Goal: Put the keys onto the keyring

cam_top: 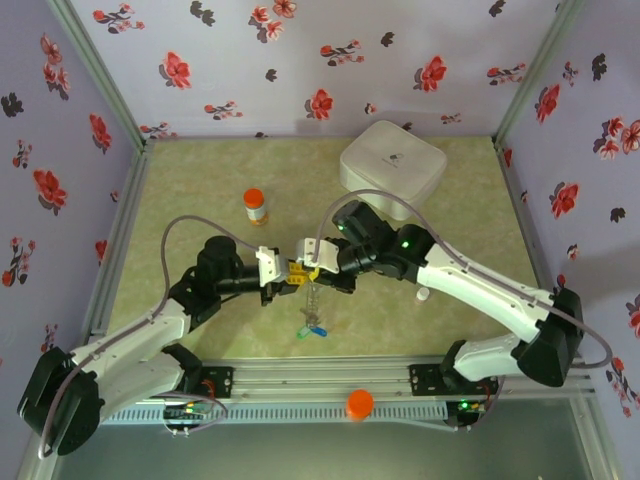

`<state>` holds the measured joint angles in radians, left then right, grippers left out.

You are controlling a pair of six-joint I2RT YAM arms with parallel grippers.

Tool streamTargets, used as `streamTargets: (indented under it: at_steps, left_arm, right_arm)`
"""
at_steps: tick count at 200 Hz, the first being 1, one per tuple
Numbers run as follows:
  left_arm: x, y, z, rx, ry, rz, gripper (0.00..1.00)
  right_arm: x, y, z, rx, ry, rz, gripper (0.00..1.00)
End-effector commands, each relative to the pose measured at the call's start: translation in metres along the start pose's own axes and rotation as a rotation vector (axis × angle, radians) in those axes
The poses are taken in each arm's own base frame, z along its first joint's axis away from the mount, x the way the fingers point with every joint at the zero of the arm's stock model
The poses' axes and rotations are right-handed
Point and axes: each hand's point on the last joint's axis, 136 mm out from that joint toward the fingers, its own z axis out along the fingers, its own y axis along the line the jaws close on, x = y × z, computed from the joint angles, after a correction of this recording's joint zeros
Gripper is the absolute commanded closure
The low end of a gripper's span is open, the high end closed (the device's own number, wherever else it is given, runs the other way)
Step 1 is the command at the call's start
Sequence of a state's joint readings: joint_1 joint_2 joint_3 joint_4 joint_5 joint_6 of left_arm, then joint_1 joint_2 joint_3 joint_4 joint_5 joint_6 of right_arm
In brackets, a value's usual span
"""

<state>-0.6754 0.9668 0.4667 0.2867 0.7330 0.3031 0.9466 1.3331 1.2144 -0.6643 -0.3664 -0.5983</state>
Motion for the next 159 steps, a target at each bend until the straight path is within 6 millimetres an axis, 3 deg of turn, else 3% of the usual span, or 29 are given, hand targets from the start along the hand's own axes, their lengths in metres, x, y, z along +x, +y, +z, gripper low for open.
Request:
streamTargets:
  at_steps: [1,17,47,60,95,130,159]
  left_arm:
    - [-0.008,0.003,0.001,-0.003,-0.004,0.027,0.84]
    - [-0.008,0.002,0.002,0.001,-0.005,0.026,0.86]
    - [-0.01,0.002,0.002,0.002,-0.013,0.035,1.0]
    - [-0.012,0.002,0.001,0.0,-0.024,0.04,1.0]
    - [-0.022,0.001,0.0,-0.005,-0.11,0.031,1.0]
    - [-0.021,0.002,0.0,-0.011,-0.127,0.039,1.0]
    - [-0.025,0.002,-0.001,-0.026,-0.165,0.064,1.0]
  right_arm:
    - [-0.003,0.007,-0.003,-0.031,0.048,-0.066,1.0]
    - [-0.003,0.008,0.0,-0.043,0.075,-0.08,1.0]
    - [-0.012,0.01,0.001,-0.065,0.057,-0.075,1.0]
    - [-0.016,0.006,-0.002,-0.041,0.016,-0.04,1.0]
    - [-0.017,-0.012,-0.023,0.069,-0.159,0.131,0.65]
    - [-0.007,-0.012,-0.038,0.159,-0.258,0.285,0.62]
    - [-0.003,-0.007,-0.038,0.124,-0.344,0.571,0.61]
